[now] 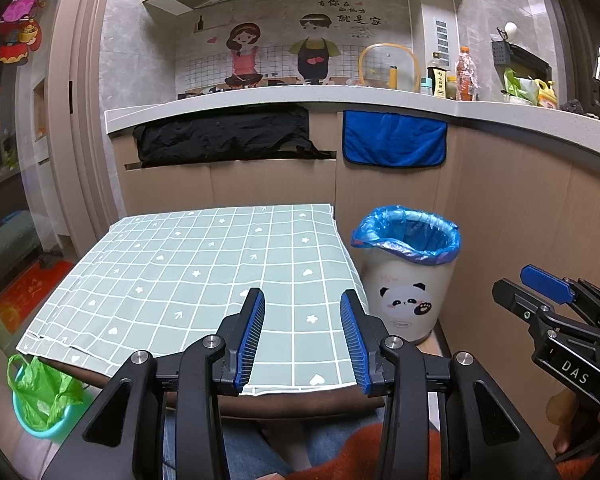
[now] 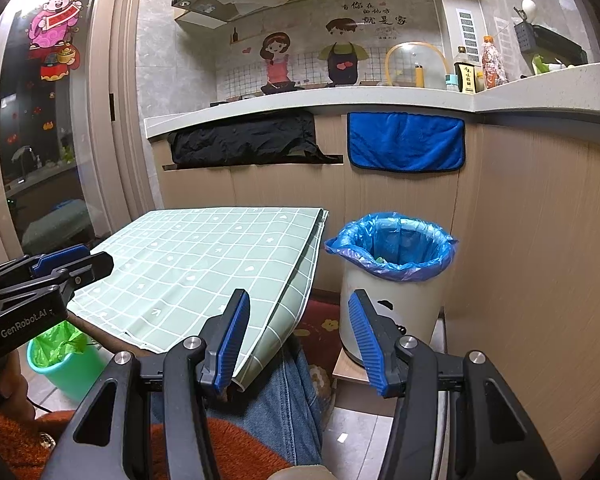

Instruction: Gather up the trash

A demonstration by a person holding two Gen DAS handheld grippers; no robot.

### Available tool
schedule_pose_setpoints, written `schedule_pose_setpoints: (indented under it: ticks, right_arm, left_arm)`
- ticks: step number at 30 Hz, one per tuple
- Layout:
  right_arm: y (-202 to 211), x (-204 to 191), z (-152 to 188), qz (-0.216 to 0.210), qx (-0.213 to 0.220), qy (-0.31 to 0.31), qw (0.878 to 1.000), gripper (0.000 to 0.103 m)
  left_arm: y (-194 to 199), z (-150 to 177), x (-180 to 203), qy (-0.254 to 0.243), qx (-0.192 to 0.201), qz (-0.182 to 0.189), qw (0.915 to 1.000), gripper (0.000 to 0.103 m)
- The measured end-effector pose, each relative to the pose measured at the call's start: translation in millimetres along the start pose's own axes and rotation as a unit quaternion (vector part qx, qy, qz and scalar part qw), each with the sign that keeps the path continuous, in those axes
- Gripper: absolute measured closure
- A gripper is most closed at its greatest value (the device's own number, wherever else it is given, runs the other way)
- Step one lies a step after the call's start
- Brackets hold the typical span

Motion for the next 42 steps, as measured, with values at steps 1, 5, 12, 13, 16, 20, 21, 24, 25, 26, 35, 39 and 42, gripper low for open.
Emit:
schedule_pose_setpoints:
  ticks: [1, 5, 12, 13, 16, 20, 21, 24, 25, 26, 35, 39, 42]
  right_arm:
    - [0.4, -0.2, -0.3, 0.001, 0.001, 0.0, 1.0, 0.054]
    - [-0.9, 1.9, -1.4, 0.002, -0.001, -0.002, 1.0, 0.054]
    - [1.0, 4.2, -5.0, 0.011, 0.006, -0.001, 1.0, 0.054]
    - [1.4, 6.0, -6.0, 0.012, 0.007, -0.003, 1.0, 0.054]
    - [2.8, 6.8, -7.3, 0.015, 0.01, -0.003, 1.0, 0.054]
    - [3.5, 6.6, -7.8, 0.019, 0.012, -0.001, 1.0, 0.054]
    - [3.4, 6.8, -7.9, 0.019, 0.011, -0.002, 1.0, 0.054]
    - [3.8, 5.9, -8.0, 0.02, 0.012, 0.0, 1.0, 0.054]
    - [3.5, 6.4, -8.0, 0.021, 0.011, 0.001, 1.0, 0.054]
    - [3.4, 6.8, -7.1, 0.021, 0.011, 0.001, 1.0, 0.054]
    - [1.2, 7.5, -6.4, 0.018, 0.007, 0.004, 1.0, 0.054]
    - [-0.4, 8.5, -5.1, 0.018, 0.003, 0.0, 1.0, 0.054]
    - [-2.4, 9.1, -4.1, 0.021, 0.001, 0.001, 1.0, 0.054]
  left_arm:
    - [-0.1, 0.1, 0.2, 0.0, 0.0, 0.0, 1.0, 0.062]
    - [-1.1, -0.1, -0.5, -0.001, -0.002, 0.004, 1.0, 0.062]
    - [-1.6, 0.1, 0.6, -0.005, -0.003, 0.007, 1.0, 0.062]
    - [-1.9, 0.3, 0.8, -0.005, -0.004, 0.008, 0.9999, 0.062]
    - [-2.8, 0.3, -0.5, -0.004, -0.006, 0.009, 0.9999, 0.062]
    - [-3.0, 0.2, -0.5, -0.005, -0.006, 0.009, 0.9999, 0.062]
    - [-3.1, 0.4, -0.1, -0.006, -0.006, 0.009, 0.9999, 0.062]
    - [-3.0, 0.4, -0.7, -0.006, -0.006, 0.009, 0.9999, 0.062]
    - [-3.0, 0.5, -0.6, -0.006, -0.006, 0.009, 0.9999, 0.062]
    - [-2.9, 0.4, -0.4, -0.006, -0.006, 0.009, 0.9999, 0.062]
    - [-3.3, 1.6, -1.0, -0.007, -0.008, 0.012, 0.9999, 0.062]
    - [-3.7, 2.6, -0.4, -0.006, -0.01, 0.014, 0.9998, 0.062]
    - [-3.4, 2.6, -0.3, -0.008, -0.01, 0.016, 0.9998, 0.062]
Point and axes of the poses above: each gripper's, at about its wrist camera, not at the fingertips, and y roughly against the way its jaws point, x to its right, z to its underside, the point moved 9 cm from there along -y, roughly the way its jaws point, and after that the axes turned 4 degrees about z, right-handed, at the moved point
